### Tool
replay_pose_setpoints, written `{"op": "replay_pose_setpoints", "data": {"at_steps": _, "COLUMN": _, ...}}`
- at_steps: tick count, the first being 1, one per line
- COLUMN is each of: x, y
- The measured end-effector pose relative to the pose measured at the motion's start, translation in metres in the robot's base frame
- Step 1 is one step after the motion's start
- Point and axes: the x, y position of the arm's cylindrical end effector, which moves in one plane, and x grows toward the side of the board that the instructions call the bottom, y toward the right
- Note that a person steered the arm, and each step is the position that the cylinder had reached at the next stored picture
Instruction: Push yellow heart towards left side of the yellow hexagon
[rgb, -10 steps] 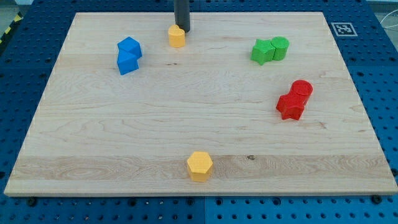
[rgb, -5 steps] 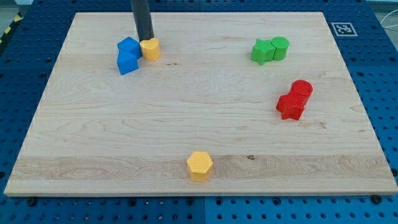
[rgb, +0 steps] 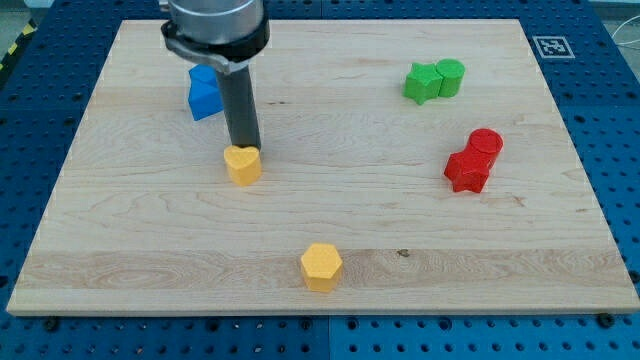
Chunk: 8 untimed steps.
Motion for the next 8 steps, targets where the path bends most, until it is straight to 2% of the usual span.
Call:
{"op": "replay_pose_setpoints", "data": {"at_steps": 1, "x": 0.007, "y": -0.027}}
{"op": "replay_pose_setpoints", "data": {"at_steps": 2, "x": 0.02, "y": -0.024}}
{"op": "replay_pose_setpoints", "data": {"at_steps": 4, "x": 0.057, "y": 0.023}}
{"op": "replay_pose_setpoints", "data": {"at_steps": 5, "x": 0.079, "y": 0.025}}
{"op": "replay_pose_setpoints", "data": {"at_steps": 8, "x": 0.102, "y": 0.017}}
